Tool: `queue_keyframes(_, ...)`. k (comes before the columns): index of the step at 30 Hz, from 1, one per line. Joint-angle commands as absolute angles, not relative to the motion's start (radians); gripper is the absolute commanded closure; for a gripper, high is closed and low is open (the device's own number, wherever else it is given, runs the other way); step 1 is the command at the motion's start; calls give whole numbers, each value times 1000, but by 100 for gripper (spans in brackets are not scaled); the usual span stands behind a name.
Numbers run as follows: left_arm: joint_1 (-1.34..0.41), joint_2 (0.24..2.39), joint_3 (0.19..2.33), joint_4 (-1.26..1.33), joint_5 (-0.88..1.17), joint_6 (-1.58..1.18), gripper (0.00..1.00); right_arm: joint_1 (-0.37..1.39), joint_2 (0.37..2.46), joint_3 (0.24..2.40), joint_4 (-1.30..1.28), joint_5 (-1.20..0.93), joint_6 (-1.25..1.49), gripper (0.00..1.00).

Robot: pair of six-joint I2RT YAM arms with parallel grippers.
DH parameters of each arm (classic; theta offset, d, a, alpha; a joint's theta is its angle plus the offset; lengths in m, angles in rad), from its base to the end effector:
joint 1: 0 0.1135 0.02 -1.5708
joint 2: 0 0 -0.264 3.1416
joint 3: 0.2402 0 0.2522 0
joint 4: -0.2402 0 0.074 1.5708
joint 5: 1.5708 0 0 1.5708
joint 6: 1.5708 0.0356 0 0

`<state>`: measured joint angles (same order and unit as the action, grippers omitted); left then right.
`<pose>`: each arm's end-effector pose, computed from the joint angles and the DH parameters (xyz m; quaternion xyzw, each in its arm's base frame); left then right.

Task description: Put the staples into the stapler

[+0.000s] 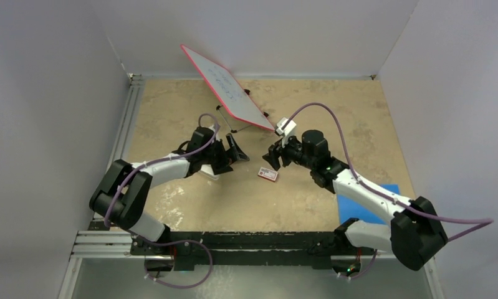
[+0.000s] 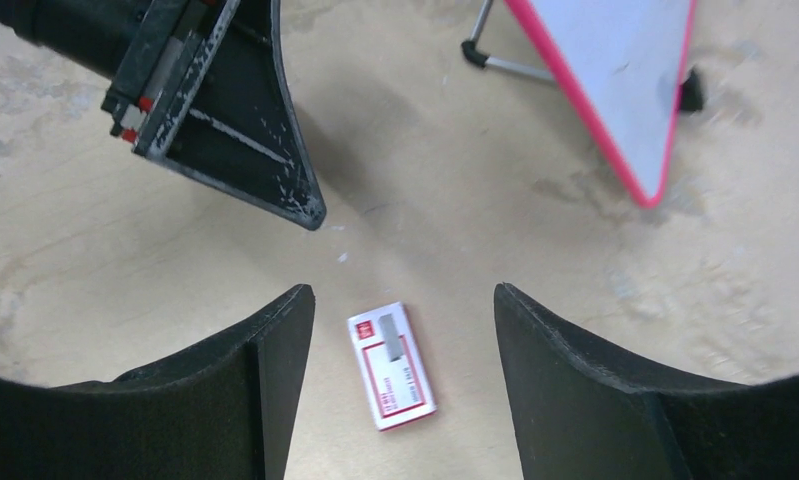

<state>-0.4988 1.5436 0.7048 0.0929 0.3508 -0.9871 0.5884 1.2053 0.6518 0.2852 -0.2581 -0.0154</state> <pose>0.2577 -0.1543 0.1624 -0.1502 0.8922 -0.3847 0.1825 0.2196 0.1575 0.2536 -0.3090 0.7298 0.2681 0.5477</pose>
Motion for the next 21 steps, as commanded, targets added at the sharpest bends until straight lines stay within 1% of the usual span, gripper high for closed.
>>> queue_keyframes(1,-463,1498,710,140,428,-977,8,596,1182,658,296,-237,-227,31)
queue_keyframes(4,-449,1523,735,119,459,-969,9,616,1252,682,208,-242,-311,31)
queue_keyframes(8,-433,1574,750,141,549,-985,15,659,1347,687,132,-237,-363,32)
queue_keyframes(12,-430,1622,755,184,599,-997,21,676,1401,683,133,-234,-375,32)
queue_keyframes(18,-428,1685,773,208,639,-1011,33,678,1497,717,129,-219,-377,32)
queue_keyframes(21,-428,1703,789,208,642,-1010,35,678,1532,725,128,-187,-377,34)
